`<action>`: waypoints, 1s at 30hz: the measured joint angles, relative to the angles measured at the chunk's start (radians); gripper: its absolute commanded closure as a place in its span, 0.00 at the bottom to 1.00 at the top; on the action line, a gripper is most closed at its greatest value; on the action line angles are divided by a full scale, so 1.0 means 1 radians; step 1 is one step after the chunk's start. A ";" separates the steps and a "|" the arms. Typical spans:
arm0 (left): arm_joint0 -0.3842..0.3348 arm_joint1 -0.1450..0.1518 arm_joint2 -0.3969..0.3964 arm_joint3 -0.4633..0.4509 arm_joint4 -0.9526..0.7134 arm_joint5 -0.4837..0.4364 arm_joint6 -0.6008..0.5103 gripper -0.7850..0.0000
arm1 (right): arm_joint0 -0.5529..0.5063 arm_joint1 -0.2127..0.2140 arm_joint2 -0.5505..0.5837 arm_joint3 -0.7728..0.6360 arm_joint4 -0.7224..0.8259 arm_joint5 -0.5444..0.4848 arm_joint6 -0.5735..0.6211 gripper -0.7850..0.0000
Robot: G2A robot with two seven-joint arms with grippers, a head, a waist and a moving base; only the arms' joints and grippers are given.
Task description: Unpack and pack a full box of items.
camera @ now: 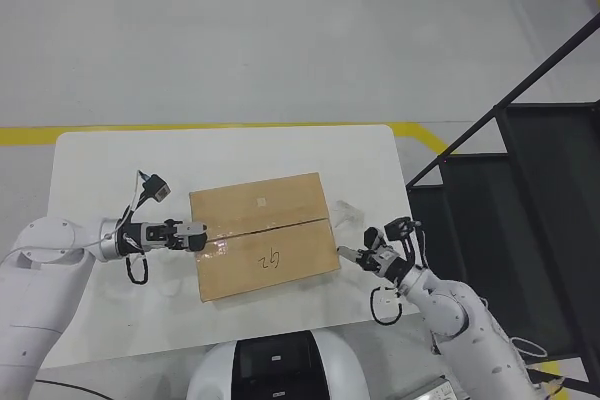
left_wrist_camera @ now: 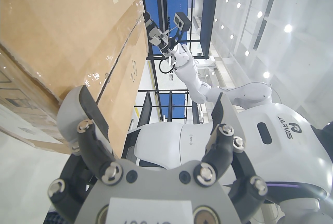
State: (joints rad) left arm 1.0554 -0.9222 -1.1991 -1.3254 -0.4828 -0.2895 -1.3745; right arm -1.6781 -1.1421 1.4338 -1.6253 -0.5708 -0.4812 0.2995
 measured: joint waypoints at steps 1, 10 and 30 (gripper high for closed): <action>-0.001 0.000 0.000 0.001 0.001 0.000 0.001 0.00 | 0.018 -0.002 -0.013 0.022 0.094 -0.004 0.037 0.00; -0.001 -0.001 0.001 0.003 -0.002 0.000 0.006 0.00 | 0.081 -0.018 -0.069 0.111 0.563 -0.013 0.138 0.00; 0.001 0.001 -0.002 0.000 0.000 -0.001 0.008 0.00 | 0.258 -0.070 -0.213 0.312 0.871 -0.054 0.093 0.00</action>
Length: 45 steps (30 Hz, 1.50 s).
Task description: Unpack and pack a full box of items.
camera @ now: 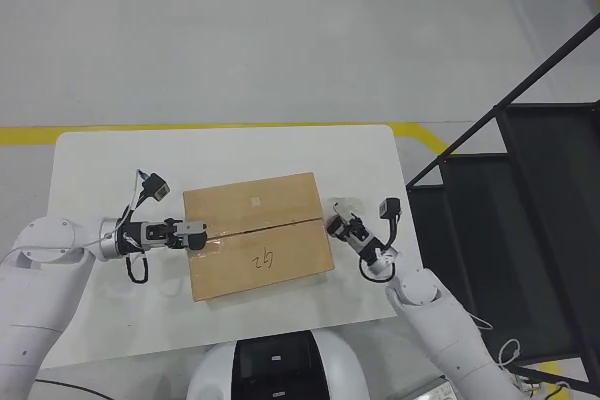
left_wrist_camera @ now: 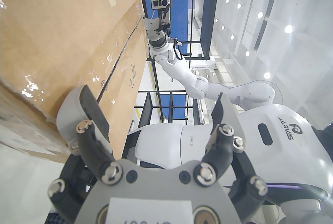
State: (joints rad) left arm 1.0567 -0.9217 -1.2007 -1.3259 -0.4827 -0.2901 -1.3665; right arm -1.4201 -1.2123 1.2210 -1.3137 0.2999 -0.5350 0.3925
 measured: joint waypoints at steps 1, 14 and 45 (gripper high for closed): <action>0.000 0.000 0.000 -0.001 0.000 0.001 0.000 0.00 | 0.007 -0.003 -0.003 0.013 0.026 -0.006 0.004 0.00; 0.007 0.002 -0.001 -0.014 0.012 0.012 0.011 0.00 | -0.005 -0.009 0.045 0.020 0.093 -0.132 -0.039 0.00; 0.007 0.003 -0.003 -0.012 0.019 0.009 0.012 0.00 | -0.006 -0.023 0.047 -0.034 0.036 -0.160 -0.068 0.00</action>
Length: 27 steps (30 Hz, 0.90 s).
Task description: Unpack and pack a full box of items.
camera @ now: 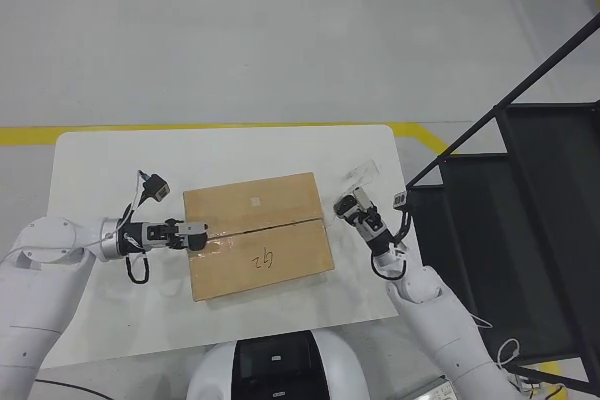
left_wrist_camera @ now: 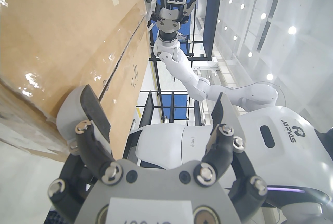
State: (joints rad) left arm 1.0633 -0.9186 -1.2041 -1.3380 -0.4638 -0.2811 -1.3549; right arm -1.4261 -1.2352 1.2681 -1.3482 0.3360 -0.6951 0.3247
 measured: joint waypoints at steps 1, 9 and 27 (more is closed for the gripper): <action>0.002 0.001 -0.002 -0.001 0.000 0.000 0.001 0.00 | -0.001 -0.001 0.003 0.001 0.001 -0.013 -0.004 0.00; 0.012 0.002 -0.005 -0.014 0.004 0.003 0.004 0.00 | -0.022 -0.002 0.011 -0.024 0.021 -0.103 0.026 0.00; 0.022 0.006 -0.016 -0.027 0.006 0.001 0.005 0.00 | 0.032 -0.014 -0.085 -0.090 -0.183 -0.021 0.101 0.00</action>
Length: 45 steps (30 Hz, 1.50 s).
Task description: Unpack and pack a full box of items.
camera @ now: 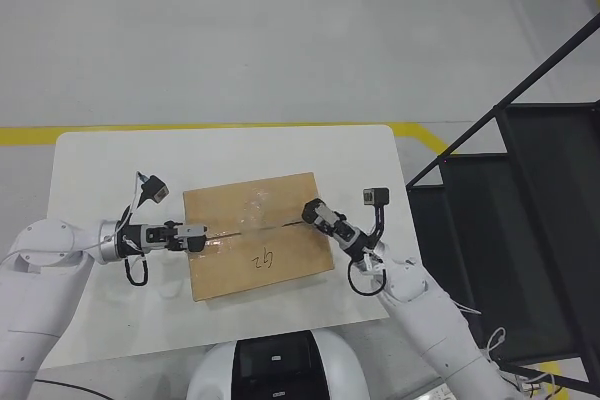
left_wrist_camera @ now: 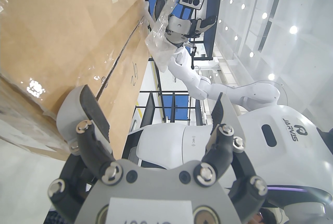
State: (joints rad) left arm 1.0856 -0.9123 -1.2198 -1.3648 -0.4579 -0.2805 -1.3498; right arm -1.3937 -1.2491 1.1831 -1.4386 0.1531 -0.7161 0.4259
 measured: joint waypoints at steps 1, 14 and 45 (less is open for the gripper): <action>0.001 0.000 0.000 -0.001 0.000 -0.001 0.001 0.00 | 0.000 0.001 -0.002 -0.008 -0.020 0.008 0.005 0.00; 0.004 0.002 -0.008 0.002 -0.007 -0.010 -0.004 0.00 | -0.003 -0.005 -0.051 -0.072 -0.172 0.103 -0.033 0.00; 0.056 0.010 -0.077 -0.060 -0.065 -0.049 0.052 0.00 | 0.226 0.050 -0.008 -0.361 -1.047 -0.195 0.229 0.00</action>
State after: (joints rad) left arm 1.1419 -0.9020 -1.2968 -1.4249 -0.5231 -0.3292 -1.2975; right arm -1.1680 -1.1995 1.1748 -1.7996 -0.8935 -0.9109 0.6548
